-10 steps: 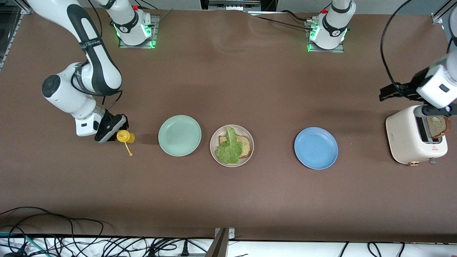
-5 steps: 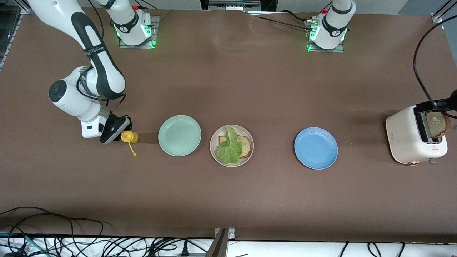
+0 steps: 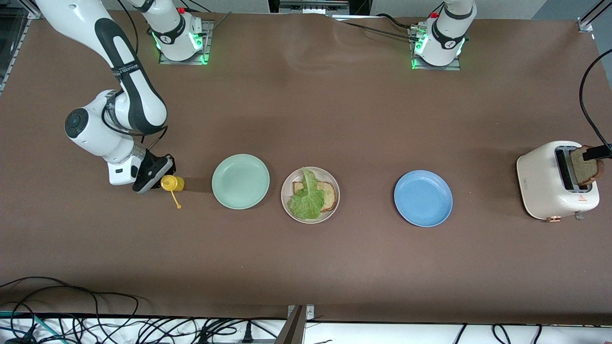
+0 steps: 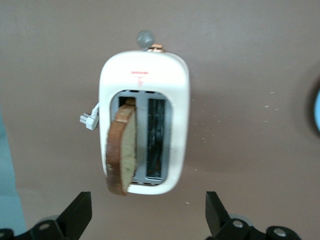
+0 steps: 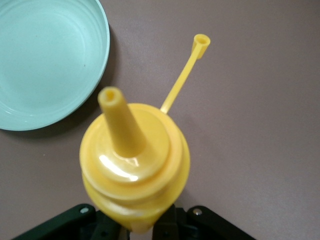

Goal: Make sandwich on beige plate with both arms
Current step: 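Lower the mustard bottle while the left gripper reaches the toaster bread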

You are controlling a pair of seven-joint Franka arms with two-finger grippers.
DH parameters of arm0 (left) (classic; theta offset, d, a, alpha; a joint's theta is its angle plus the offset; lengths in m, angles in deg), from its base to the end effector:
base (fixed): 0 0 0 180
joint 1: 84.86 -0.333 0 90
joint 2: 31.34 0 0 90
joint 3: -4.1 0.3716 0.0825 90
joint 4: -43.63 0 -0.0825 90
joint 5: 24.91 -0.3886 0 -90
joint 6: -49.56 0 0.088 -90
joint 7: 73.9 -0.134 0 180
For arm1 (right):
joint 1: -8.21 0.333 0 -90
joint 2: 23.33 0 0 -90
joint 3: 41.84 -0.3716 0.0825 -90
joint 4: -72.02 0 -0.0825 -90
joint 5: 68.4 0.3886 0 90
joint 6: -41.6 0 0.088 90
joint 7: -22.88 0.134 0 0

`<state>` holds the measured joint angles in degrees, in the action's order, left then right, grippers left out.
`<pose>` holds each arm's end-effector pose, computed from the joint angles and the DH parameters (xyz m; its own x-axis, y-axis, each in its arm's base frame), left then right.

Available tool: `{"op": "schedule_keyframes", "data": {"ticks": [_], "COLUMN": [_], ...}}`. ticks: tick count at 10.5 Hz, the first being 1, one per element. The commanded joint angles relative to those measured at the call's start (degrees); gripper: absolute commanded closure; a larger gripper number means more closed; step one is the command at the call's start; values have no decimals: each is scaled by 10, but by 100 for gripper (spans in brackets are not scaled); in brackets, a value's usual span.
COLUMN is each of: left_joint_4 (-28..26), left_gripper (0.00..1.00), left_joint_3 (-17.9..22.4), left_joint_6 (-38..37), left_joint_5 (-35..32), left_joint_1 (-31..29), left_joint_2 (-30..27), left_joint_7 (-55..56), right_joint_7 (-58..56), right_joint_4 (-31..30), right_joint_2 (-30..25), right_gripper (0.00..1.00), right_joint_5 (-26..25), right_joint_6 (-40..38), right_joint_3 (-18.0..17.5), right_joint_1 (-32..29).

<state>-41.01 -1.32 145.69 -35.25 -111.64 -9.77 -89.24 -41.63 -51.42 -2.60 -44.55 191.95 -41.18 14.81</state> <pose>0.6151 0.2745 0.4738 0.9755 0.0810 -0.2047 0.0643 -0.9941 -0.0871 0.6014 0.0586 0.2603 0.6237 0.7444 0.2386 0.7723 -0.6339 -0.0410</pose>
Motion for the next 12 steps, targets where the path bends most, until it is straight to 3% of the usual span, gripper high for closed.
{"op": "schedule_keyframes", "data": {"ticks": [1,7,12], "left_joint_4": [13,13,2], "left_gripper": [0,0,0], "left_joint_3": [-7,-8,-8], "left_joint_6": [28,34,30], "left_joint_5": [-15,-8,1], "left_joint_1": [-27,-35,-43], "left_joint_2": [42,55,64], "left_joint_7": [-29,-29,-28], "right_joint_7": [-18,-18,-6], "right_joint_4": [-5,5,8], "right_joint_2": [-5,-12,-68], "right_gripper": [71,42,22], "right_joint_5": [15,15,15], "right_joint_6": [-4,-36,-122], "right_joint_3": [-11,-10,-6], "right_joint_1": [-11,-16,-43]}}
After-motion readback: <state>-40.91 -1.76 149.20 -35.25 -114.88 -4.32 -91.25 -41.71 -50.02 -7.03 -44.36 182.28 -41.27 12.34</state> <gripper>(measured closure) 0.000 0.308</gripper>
